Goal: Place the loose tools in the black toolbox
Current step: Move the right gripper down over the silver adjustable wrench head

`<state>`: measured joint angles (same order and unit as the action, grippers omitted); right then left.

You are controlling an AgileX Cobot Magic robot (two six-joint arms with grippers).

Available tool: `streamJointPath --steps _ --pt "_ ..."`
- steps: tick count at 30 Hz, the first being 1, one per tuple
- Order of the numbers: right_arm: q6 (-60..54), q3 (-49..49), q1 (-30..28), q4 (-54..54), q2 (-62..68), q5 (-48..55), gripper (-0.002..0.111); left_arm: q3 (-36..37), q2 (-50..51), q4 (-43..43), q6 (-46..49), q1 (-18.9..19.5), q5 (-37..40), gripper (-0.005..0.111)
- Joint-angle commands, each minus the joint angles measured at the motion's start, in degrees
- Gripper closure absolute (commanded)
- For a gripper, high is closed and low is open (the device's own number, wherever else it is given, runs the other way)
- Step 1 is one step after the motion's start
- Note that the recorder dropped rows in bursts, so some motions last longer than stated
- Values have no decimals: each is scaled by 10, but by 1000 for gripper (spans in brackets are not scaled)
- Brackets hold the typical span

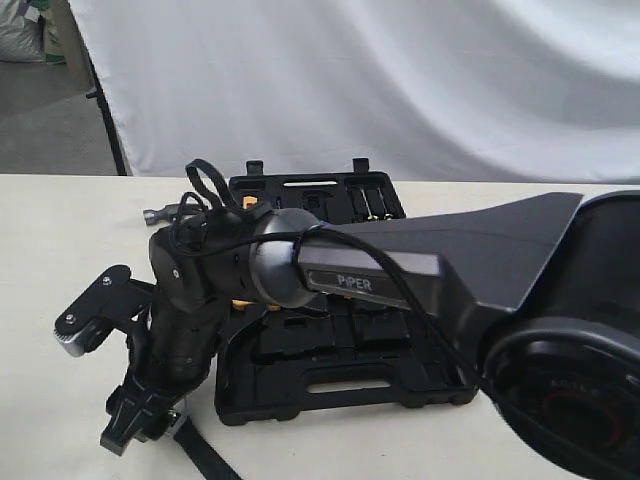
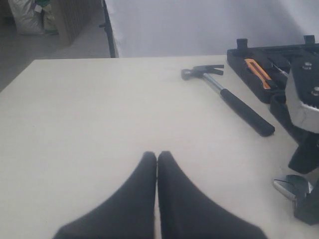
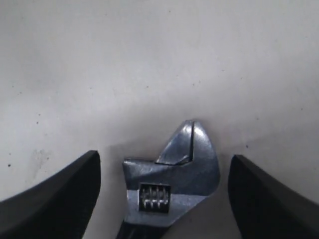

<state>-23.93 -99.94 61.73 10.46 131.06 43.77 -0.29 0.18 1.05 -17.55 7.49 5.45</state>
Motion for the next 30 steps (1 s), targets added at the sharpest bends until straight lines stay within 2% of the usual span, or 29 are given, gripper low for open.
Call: streamJointPath --steps 1,4,6,14,21,30 --pt "1 -6 -2 -10 13 26 40 -2 -2 3 -3 15 -4 106" --pt "1 -6 -2 -23 20 55 41 -2 -2 3 -3 15 -4 106" --pt "1 -6 -2 -25 21 68 49 -2 -2 3 -3 15 -4 106" --pt "3 -6 13 -20 21 76 108 -2 -2 3 -3 15 -4 106" --pt "5 -6 38 -18 2 109 109 -2 -2 3 -3 15 -4 106" --pt "5 -6 23 -29 -49 161 109 -2 -2 3 -3 15 -4 106"
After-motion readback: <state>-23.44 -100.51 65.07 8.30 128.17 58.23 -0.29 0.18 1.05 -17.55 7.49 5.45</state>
